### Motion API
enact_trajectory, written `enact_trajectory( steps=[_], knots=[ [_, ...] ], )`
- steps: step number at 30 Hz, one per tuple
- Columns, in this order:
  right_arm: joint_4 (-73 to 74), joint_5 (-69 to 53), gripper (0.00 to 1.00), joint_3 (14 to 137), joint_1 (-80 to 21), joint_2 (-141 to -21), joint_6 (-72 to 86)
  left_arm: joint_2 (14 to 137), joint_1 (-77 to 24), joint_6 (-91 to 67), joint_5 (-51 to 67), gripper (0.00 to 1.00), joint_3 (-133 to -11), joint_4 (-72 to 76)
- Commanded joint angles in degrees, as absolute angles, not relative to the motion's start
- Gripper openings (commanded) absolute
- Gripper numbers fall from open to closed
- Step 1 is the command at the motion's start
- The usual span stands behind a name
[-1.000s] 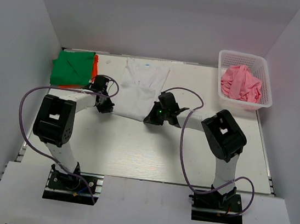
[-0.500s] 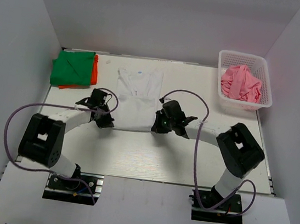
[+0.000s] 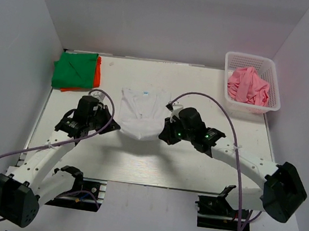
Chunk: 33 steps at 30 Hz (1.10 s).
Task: Fold and stack the t-shirts
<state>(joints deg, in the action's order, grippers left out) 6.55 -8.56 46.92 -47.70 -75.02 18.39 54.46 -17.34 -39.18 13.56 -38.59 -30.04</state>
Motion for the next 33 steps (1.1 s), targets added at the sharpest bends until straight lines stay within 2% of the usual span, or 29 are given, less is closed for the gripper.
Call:
enact_trajectory(
  steps=[1,5,11,25,33],
  knots=[
    [10.09,-4.84,0.00,51.32,-47.46,-72.16,17.75,51.69,-17.49,-38.32,13.37,0.00,-42.88,-31.03],
    [11.78,2.43,0.00,53.96,-46.50,-71.98,19.33,52.46,-17.49,-40.07,8.36,0.00,-45.17,-29.10],
    [12.74,3.87,0.00,59.58,-42.99,-75.50,20.39,58.09,-17.49,-40.69,2.56,0.00,-51.58,-28.56],
    [12.13,-6.31,0.00,69.61,-33.40,-86.48,21.18,79.51,-16.08,-41.22,-5.62,0.00,-66.70,-25.83],
    [12.30,-11.51,0.00,76.01,-29.01,-96.83,21.44,92.71,-15.56,-41.22,-8.78,0.00,-76.37,-27.07]
  ],
)
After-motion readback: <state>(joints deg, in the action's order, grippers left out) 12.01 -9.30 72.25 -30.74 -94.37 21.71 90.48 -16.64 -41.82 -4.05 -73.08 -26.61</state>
